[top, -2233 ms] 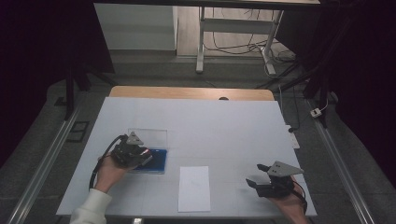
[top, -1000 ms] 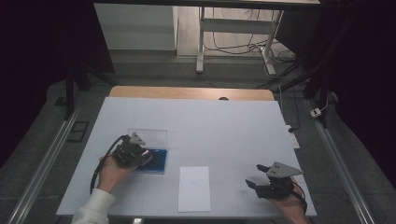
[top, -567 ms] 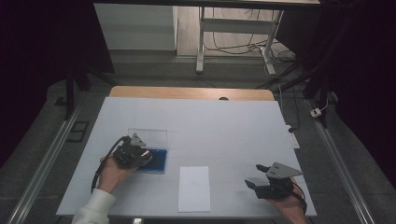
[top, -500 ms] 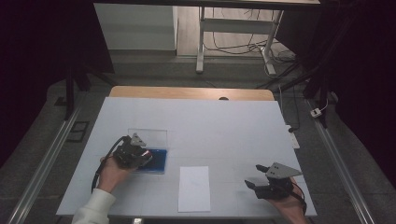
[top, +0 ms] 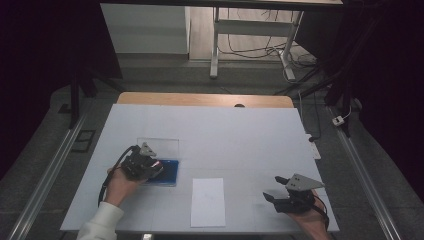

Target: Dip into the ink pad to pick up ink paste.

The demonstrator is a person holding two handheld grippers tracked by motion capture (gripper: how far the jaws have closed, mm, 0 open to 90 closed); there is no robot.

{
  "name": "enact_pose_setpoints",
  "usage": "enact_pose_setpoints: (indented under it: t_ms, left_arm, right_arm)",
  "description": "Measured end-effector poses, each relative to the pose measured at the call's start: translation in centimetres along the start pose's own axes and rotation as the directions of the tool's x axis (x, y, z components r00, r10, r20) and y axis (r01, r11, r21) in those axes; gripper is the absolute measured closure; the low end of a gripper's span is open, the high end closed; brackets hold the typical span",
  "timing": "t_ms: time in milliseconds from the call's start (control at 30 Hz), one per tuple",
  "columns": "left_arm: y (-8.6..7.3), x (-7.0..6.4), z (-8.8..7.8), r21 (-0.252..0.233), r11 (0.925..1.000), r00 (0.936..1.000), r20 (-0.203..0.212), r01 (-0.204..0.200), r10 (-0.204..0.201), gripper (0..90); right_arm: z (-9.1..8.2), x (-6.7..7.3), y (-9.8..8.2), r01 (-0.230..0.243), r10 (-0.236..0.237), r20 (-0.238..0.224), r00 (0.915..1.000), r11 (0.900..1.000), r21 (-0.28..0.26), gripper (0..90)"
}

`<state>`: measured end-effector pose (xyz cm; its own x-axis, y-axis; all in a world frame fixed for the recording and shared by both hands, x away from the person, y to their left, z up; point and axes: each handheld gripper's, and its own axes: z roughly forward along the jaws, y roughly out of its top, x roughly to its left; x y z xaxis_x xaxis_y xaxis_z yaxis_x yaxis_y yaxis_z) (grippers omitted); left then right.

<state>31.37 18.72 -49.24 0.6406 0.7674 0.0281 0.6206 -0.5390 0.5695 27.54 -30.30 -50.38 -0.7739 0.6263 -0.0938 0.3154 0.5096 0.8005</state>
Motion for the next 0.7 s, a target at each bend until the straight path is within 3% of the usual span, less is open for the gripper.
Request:
enact_pose_setpoints:
  t_ms: [67, 133, 200, 233, 267, 333, 433, 700]
  left_arm:
    - [0.1, 0.4, -0.3, -0.008, 0.9999, 0.9997, 0.022, 0.009, -0.009, 70.7]
    - [0.3, 0.4, -0.6, -0.001, 0.9999, 0.9996, 0.023, -0.015, 0.015, 70.5]
    - [0.4, 0.6, -1.3, -0.046, 0.9989, 0.9995, 0.031, -0.004, 0.006, 70.4]
    - [0.7, 0.8, -2.6, -0.101, 0.9947, 0.9982, 0.059, 0.016, -0.01, 70.4]
    - [0.7, 0.8, -2.6, -0.101, 0.9947, 0.9982, 0.059, 0.016, -0.01, 70.4]
    - [0.9, 0.7, -4.3, -0.151, 0.9885, 0.9985, 0.055, 0.01, -0.001, 70.4]
    - [1.0, 0.4, -5.0, -0.17, 0.9854, 0.9989, 0.047, 0.003, 0.005, 70.3]
    - [1.1, -0.1, -5.7, -0.197, 0.9801, 0.9997, 0.002, -0.024, 0.024, 70.2]
  right_arm:
    - [0.0, -0.1, 0.0, 0.001, -0.001, 0.008, 1.0, 1.0, 0.004, 26.3]
    - [0.0, -0.1, -0.1, -0.003, 0.003, -0.004, 1.0, 1.0, 0.0, 26.3]
    - [0.1, -0.2, -0.1, -0.003, 0.003, -0.005, 1.0, 1.0, 0.005, 26.3]
    - [0.1, -0.2, -0.1, -0.003, 0.003, -0.005, 1.0, 1.0, 0.005, 26.3]
    - [0.2, -0.2, -0.2, -0.002, 0.003, -0.006, 1.0, 1.0, 0.006, 26.3]
    - [0.1, -0.2, -0.3, -0.009, 0.009, -0.004, 1.0, 1.0, 0.0, 26.4]
    - [0.0, -0.3, -0.3, -0.005, 0.005, -0.003, 1.0, 1.0, 0.003, 26.3]
    - [-0.1, -0.3, -0.3, -0.005, 0.005, 0.004, 1.0, 1.0, 0.008, 26.3]
